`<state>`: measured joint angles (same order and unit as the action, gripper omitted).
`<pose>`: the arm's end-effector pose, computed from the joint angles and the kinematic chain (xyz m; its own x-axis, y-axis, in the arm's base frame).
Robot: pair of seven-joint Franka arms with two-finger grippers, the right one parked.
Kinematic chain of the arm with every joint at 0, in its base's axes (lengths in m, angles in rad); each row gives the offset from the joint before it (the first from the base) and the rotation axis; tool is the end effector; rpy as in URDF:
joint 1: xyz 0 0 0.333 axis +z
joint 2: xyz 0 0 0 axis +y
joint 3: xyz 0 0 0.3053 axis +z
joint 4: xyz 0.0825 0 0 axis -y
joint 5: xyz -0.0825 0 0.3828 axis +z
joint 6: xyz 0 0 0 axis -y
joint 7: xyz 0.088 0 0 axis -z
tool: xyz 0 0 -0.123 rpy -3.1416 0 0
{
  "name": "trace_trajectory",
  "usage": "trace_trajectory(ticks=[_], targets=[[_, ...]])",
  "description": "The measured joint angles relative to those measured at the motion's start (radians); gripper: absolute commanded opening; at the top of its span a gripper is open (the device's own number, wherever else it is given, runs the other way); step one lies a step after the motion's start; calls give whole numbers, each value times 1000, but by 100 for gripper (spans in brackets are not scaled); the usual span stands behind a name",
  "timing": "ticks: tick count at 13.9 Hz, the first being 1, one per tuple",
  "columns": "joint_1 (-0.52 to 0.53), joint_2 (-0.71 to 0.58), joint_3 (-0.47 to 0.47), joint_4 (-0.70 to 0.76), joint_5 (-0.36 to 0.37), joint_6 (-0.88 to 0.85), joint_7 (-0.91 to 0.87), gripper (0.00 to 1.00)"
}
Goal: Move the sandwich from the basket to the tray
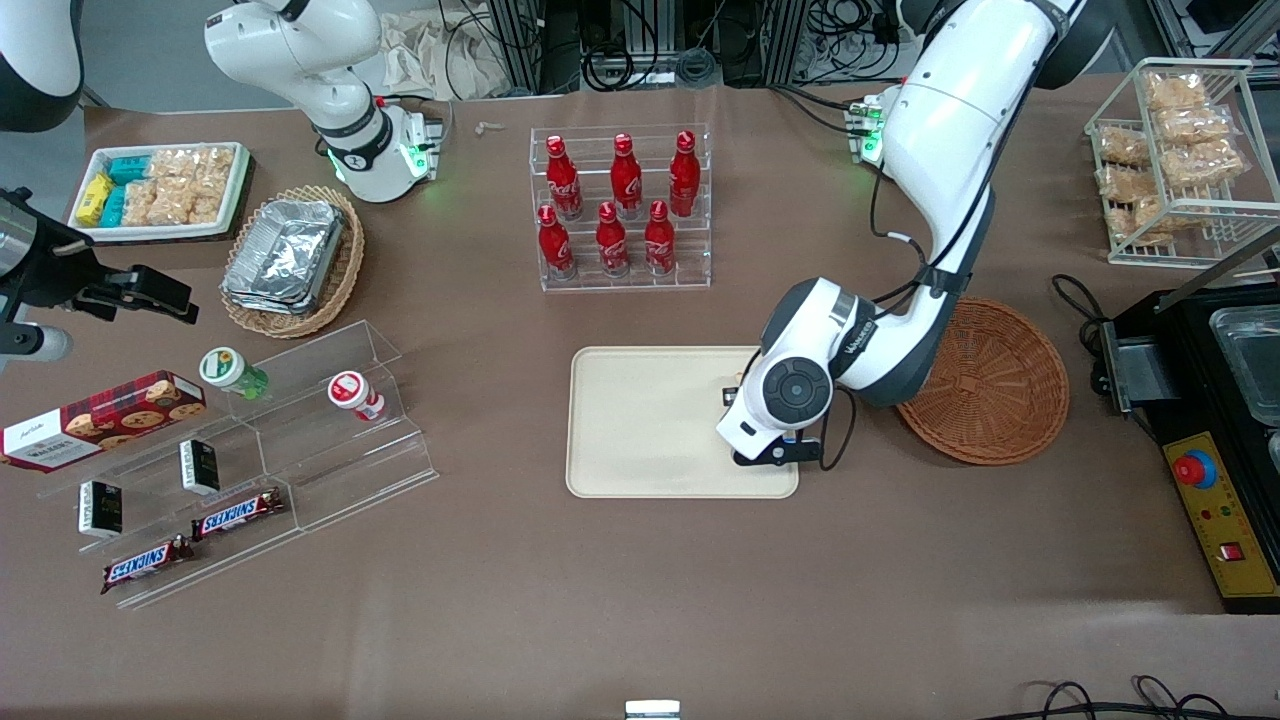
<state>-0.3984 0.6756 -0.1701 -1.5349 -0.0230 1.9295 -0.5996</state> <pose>0.5644 -0.3481 0.2203 0.9536 0.0689 -0.2930 0.0568 -0.9971 -0.0497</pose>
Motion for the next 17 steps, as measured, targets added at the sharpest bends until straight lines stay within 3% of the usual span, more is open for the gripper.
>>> trace_trajectory(ticks=[7,11,17], targets=[[2,-9,18,26,-1,-25,-52,100],[11,-94,91,51,40,-149,-41,100],[207,-274,127,57,44,-323,206,100]])
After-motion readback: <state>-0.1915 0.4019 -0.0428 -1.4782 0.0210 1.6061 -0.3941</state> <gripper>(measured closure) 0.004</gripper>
